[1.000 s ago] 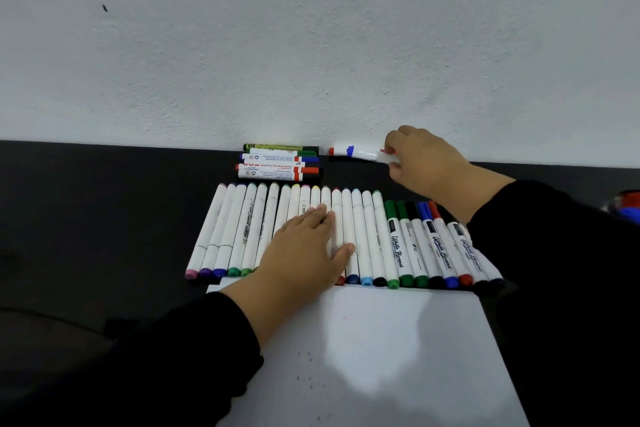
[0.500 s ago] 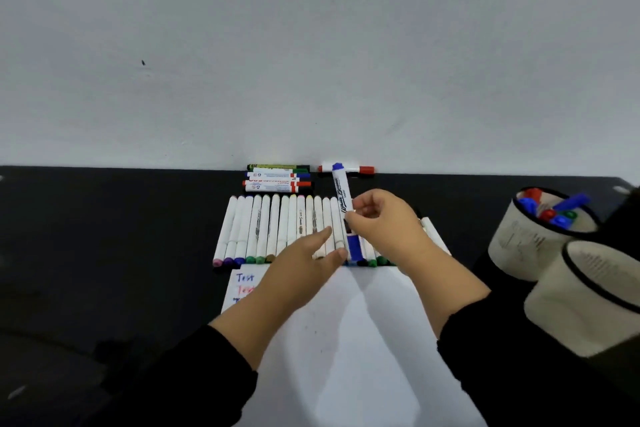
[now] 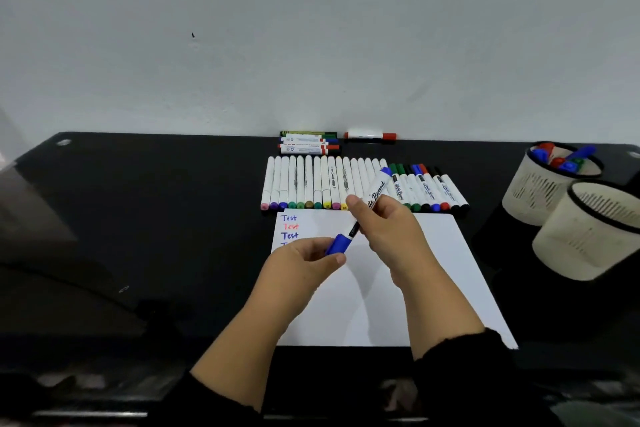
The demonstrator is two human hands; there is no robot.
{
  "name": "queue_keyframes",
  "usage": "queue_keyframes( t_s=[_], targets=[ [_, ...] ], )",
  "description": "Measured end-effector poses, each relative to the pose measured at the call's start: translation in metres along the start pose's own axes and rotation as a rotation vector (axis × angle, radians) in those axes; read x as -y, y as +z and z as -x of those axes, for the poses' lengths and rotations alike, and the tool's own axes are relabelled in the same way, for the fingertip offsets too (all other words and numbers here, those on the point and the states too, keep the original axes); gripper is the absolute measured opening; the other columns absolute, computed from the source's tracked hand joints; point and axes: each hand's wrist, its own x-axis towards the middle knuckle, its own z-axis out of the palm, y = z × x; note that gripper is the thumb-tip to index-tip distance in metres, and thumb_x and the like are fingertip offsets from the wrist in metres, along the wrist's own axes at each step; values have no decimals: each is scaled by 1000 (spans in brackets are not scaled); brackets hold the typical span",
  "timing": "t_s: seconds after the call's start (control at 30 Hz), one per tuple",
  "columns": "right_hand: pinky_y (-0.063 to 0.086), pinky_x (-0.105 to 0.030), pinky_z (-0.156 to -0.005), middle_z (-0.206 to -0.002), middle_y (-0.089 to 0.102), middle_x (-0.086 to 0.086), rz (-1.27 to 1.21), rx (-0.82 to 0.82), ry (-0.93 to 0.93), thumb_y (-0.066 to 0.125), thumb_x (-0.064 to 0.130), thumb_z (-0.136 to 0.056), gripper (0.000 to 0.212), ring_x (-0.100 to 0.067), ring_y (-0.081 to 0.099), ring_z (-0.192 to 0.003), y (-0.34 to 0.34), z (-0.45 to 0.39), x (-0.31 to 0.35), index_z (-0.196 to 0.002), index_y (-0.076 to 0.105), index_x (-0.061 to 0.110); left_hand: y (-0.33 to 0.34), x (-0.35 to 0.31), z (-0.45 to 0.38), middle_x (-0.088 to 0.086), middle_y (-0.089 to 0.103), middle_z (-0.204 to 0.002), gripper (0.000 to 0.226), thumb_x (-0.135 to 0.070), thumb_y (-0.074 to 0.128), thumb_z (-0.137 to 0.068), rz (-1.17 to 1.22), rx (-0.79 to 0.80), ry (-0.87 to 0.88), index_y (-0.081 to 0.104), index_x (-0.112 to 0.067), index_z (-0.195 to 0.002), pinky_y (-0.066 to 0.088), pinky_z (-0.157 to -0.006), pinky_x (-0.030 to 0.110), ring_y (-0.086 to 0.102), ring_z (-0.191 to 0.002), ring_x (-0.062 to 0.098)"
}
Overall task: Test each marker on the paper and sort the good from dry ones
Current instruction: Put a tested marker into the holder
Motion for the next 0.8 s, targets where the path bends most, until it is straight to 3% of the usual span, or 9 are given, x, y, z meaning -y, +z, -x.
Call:
queue_keyframes(
  t_s=[0.1,0.23,0.53,0.7,0.8],
  targets=[
    [36,-27,-56,-61,42,-1,-45,-5,-8,62,39,-88,35,-14,37,-57,6,3,-7,-70,49,11,-8,8,3,-16,67,-89,17,-32,68,-82,75,74,-52,67,-29,-99,40,-66,17,57,-88,2],
    [36,-26,-53,-55,43,0,-163,30,6,61,32,-90,28,-13,35,-51,14,3,-14,-81,56,6,-19,11,4,-9,74,-81,3,-27,65,-83,235,175,-119,67,-26,-84,48,-86,27,66,-91,10],
    [35,-21,-48,-39,44,13,-138,54,4,58,31,-92,27,-3,39,-40,37,0,-20,-73,53,13,-31,14,2,-2,74,-81,12,-28,62,-85,241,220,-149,70,-18,-88,50,-79,24,68,-84,11],
    [34,-26,-53,-53,44,3,-62,2,16,56,29,-90,28,-12,38,-50,45,1,-20,-69,49,13,-31,15,2,-9,71,-65,11,-28,61,-87,124,196,-133,67,-22,-82,49,-72,20,65,-66,3],
    [33,-21,-48,-43,45,9,-57,17,36,54,28,-91,28,-5,41,-41,45,3,-18,-68,48,14,-32,17,4,-11,70,-64,13,-31,58,-88,98,211,-107,67,-23,-83,49,-70,18,64,-59,-1]
  ],
)
